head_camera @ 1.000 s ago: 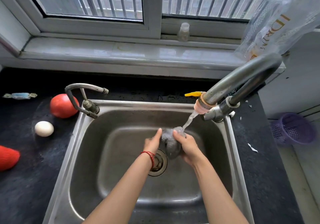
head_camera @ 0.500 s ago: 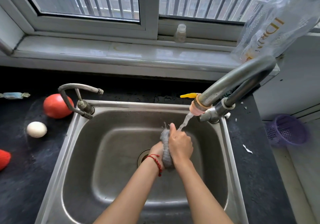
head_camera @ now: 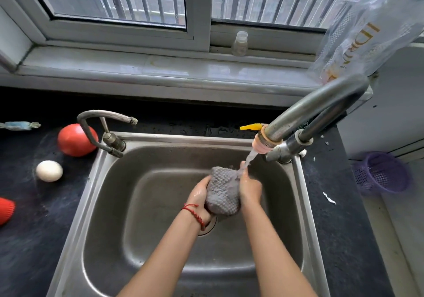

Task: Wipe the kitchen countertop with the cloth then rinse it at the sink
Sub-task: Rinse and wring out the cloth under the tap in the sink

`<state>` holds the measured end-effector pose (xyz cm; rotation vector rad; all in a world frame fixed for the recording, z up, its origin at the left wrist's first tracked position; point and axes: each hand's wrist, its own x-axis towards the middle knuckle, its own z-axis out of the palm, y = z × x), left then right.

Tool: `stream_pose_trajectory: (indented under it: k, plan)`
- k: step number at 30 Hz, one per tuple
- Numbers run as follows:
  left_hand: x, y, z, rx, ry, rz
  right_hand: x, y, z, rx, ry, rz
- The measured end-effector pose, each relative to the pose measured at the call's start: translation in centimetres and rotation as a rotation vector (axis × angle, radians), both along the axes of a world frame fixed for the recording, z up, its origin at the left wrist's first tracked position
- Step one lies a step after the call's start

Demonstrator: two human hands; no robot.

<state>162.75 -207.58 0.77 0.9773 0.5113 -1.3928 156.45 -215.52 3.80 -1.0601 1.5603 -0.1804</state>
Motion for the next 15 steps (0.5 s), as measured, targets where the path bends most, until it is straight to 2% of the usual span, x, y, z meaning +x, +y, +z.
stream_pose_trajectory:
  k: [2,3,5,7,10,15]
  plan:
    - [0.7,0.7,0.5,-0.018,-0.024,-0.005,-0.8,-1.0,0.0,0.362,-0.328,-0.133]
    - [1.1,0.9,0.4,-0.005,-0.075,-0.045,-1.2,-1.2,0.2,0.444,-0.432,-0.135]
    - [1.8,1.3,0.0,0.038,-0.154,-0.132,-2.0,-1.6,0.6,0.462,-0.578,-0.095]
    - [2.3,1.4,-0.3,0.115,-0.202,-0.218,-2.7,-1.9,0.9,0.372,-0.659,-0.021]
    - [2.6,1.6,-0.2,0.267,-0.438,-0.269,-3.3,-2.3,0.5,0.156,-0.550,0.140]
    - [2.7,1.6,0.0,0.336,-0.832,-0.084,-3.2,-1.9,0.7,-0.279,-0.179,0.441]
